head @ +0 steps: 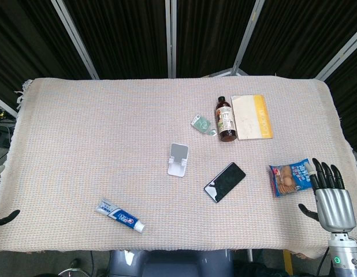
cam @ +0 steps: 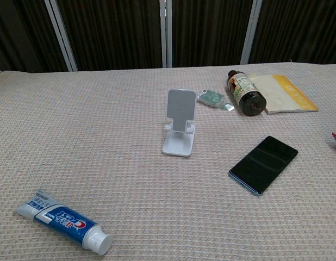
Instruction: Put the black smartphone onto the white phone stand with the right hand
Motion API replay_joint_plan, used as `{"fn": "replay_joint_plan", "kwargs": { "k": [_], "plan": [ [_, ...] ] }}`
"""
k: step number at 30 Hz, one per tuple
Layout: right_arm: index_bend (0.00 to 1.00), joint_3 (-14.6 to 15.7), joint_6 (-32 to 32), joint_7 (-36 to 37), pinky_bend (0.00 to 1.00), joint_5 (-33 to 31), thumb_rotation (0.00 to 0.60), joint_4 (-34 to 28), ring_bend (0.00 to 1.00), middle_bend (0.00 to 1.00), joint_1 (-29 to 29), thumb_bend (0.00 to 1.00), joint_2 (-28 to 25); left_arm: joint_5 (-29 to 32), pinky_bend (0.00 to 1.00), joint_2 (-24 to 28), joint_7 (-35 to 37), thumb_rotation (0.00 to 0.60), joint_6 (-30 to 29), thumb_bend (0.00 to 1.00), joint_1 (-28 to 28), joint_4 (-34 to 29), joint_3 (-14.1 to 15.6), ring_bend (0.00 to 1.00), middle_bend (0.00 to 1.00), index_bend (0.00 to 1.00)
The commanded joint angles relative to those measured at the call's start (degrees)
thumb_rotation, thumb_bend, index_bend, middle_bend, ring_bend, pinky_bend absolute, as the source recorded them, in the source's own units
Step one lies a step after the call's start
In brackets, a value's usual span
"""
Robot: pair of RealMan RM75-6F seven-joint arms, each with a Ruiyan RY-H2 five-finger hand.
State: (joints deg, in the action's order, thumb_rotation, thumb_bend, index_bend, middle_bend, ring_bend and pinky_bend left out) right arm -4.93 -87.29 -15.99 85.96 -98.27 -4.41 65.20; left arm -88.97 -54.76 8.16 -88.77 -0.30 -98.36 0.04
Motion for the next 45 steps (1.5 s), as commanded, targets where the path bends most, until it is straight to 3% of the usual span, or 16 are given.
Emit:
{"fn": "replay_joint_plan", "kwargs": {
  "k": [1, 8, 15, 20, 25, 35, 45],
  "plan": [
    [0.0, 0.0, 0.0, 0.0, 0.0, -0.1, 0.6, 0.0, 0.0, 0.0, 0.0, 0.0, 0.0, 0.0, 0.0, 0.0, 0.0, 0.6, 0.0, 0.0, 0.0, 0.0, 0.0, 0.0, 0.0, 0.0],
    [0.0, 0.6, 2.0, -0.4, 0.0, 0.2, 0.6, 0.1, 0.0, 0.0, -0.9, 0.0, 0.3, 0.4, 0.0, 0.1, 0.2, 0.6, 0.2, 0.0, -0.1, -0.2, -0.2, 0.0, 0.0, 0.0],
    [0.01, 1.2, 14.3, 4.1, 0.0, 4.5, 0.6, 1.8, 0.0, 0.0, -9.0, 0.0, -0.2, 1.7, 0.0, -0.4, -0.6, 0.6, 2.0, 0.0, -1.0, 0.0, -0.7, 0.0, 0.0, 0.0],
    [0.13, 1.6, 24.9, 11.2, 0.02, 12.9, 0.6, 10.5, 0.03, 0.12, -19.7, 0.0, 3.4, 2.3, 0.0, -1.8, -0.5, 0.6, 3.3, 0.0, -2.1, 1.4, -1.3, 0.0, 0.0, 0.0],
    [0.15, 2.2, 30.2, 15.8, 0.13, 16.5, 0.6, 18.8, 0.11, 0.21, -26.3, 0.0, 9.1, 4.2, 0.0, -2.6, -2.0, 0.6, 4.6, 0.0, -2.6, 1.7, -1.7, 0.0, 0.0, 0.0],
    [0.18, 3.6, 34.3, 15.1, 0.18, 19.6, 0.6, 28.3, 0.16, 0.26, -32.9, 0.0, 18.3, 7.4, 0.0, -3.8, -5.2, 0.6, 7.3, 0.0, -3.4, 1.9, -2.1, 0.0, 0.0, 0.0],
    [0.19, 5.4, 32.5, 11.8, 0.18, 21.8, 0.6, 34.0, 0.17, 0.26, -34.8, 0.0, 21.9, 7.7, 0.0, -3.9, -5.8, 0.6, 7.0, 0.0, -3.3, 1.8, -2.2, 0.0, 0.0, 0.0]
  ]
}}
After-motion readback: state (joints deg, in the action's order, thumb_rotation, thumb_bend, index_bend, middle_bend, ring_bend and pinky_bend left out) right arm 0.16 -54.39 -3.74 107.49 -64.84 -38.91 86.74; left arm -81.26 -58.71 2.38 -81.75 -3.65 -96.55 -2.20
